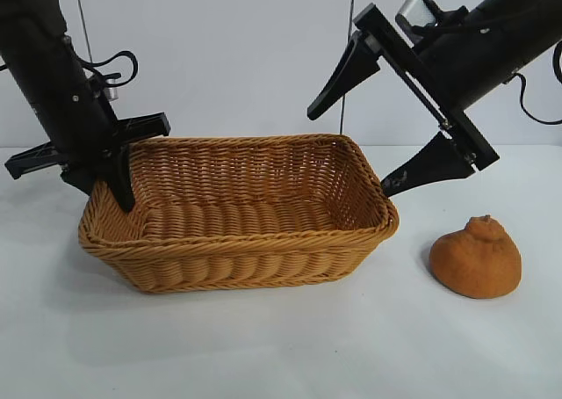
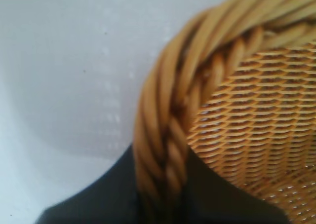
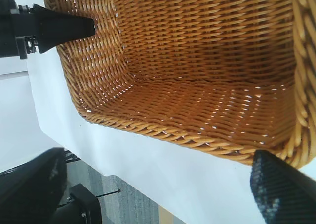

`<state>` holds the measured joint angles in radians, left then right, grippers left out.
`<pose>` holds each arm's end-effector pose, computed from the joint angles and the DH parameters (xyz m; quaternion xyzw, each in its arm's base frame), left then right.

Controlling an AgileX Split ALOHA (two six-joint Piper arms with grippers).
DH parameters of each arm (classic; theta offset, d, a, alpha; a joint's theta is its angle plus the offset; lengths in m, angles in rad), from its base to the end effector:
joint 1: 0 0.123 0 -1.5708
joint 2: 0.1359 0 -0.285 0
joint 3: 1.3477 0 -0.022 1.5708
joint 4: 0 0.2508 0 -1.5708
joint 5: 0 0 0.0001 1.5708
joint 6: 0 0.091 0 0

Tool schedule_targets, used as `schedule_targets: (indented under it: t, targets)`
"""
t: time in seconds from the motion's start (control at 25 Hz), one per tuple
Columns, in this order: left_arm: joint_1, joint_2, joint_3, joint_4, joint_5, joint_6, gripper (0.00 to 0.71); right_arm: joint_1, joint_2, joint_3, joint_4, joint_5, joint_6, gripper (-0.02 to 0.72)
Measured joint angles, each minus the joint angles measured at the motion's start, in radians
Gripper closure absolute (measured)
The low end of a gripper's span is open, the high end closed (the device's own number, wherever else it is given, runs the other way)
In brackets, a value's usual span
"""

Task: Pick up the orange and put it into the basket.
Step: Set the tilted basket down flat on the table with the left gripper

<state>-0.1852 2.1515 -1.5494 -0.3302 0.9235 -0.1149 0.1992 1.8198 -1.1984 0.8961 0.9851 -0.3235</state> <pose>0.4185 -0.1024 0.1467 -0.0556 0.9868 -0.1456 0.0440 0.3344 0.1280 0.2120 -0.0105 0.9299 0.3649 0.0460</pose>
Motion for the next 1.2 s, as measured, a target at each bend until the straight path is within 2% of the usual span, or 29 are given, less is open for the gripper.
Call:
schedule_targets:
  t: [0.24, 0.52, 0.6, 0.64, 0.72, 0.8, 0.84, 0.96, 1.12, 1.2]
  targets:
    - [0.002, 0.0, -0.002, -0.002, 0.069, 0.04, 0.626, 0.0, 0.0, 0.0, 0.0, -0.021, 0.0, 0.01]
    - [0.002, 0.0, -0.002, -0.002, 0.068, 0.047, 0.626, 0.0, 0.0, 0.0, 0.0, -0.021, -0.005, 0.01]
    - [0.002, 0.0, -0.002, -0.002, 0.067, 0.049, 0.602, 0.0, 0.0, 0.0, 0.0, -0.021, -0.007, 0.01]
    - [0.002, 0.0, -0.002, -0.003, 0.067, 0.054, 0.554, 0.0, 0.0, 0.0, 0.0, -0.021, -0.007, 0.01]
    - [0.002, 0.0, -0.002, -0.014, 0.067, 0.062, 0.396, 0.0, 0.0, 0.0, 0.0, -0.021, -0.007, 0.01]
    - [0.002, 0.0, -0.002, -0.032, 0.067, 0.065, 0.21, 0.0, 0.0, 0.0, 0.0, -0.021, -0.007, 0.01]
    - [0.002, 0.0, -0.002, -0.039, 0.067, 0.066, 0.147, 0.0, 0.0, 0.0, 0.0, -0.021, -0.007, 0.01]
    - [0.002, -0.001, -0.003, -0.05, 0.083, 0.067, 0.074, 0.0, 0.0, 0.0, 0.0, -0.021, -0.008, 0.01]
    - [0.002, -0.042, -0.003, -0.042, 0.112, 0.067, 0.053, 0.0, 0.0, 0.0, 0.0, -0.021, -0.008, 0.01]
    - [0.002, -0.082, -0.009, 0.002, 0.119, 0.068, 0.052, 0.0, 0.0, 0.0, 0.0, -0.021, -0.008, 0.01]
